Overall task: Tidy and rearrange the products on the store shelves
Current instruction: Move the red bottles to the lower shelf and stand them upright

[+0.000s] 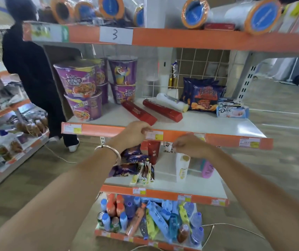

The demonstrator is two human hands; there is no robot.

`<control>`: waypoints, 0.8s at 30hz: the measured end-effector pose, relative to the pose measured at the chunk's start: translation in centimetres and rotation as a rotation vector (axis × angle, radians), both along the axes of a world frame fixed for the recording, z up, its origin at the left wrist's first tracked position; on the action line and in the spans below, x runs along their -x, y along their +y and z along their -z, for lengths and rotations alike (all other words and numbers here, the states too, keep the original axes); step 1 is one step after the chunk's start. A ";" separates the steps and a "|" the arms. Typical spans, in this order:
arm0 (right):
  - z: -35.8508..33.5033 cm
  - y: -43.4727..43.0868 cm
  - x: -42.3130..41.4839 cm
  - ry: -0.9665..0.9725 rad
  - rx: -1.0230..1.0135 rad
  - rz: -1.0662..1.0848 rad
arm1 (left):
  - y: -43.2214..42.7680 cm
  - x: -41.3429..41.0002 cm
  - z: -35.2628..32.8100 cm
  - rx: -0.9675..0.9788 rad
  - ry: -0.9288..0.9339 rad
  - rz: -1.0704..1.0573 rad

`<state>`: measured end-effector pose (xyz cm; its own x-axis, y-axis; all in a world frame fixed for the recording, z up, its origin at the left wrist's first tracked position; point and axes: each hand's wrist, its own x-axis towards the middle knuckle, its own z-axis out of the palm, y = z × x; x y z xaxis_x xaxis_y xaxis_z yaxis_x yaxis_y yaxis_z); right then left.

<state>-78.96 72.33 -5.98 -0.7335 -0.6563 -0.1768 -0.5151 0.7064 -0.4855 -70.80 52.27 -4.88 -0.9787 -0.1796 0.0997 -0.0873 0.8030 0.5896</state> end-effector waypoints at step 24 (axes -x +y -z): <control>-0.6 -7.3 8.2 0.185 0.191 0.151 | -6.1 9.3 0.8 0.428 -0.014 0.131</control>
<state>-87.13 65.04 -5.37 -0.8337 -0.5457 0.0847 -0.5029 0.6869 -0.5247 -80.10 46.14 -5.71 -0.9922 0.0001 0.1244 0.0253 0.9792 0.2015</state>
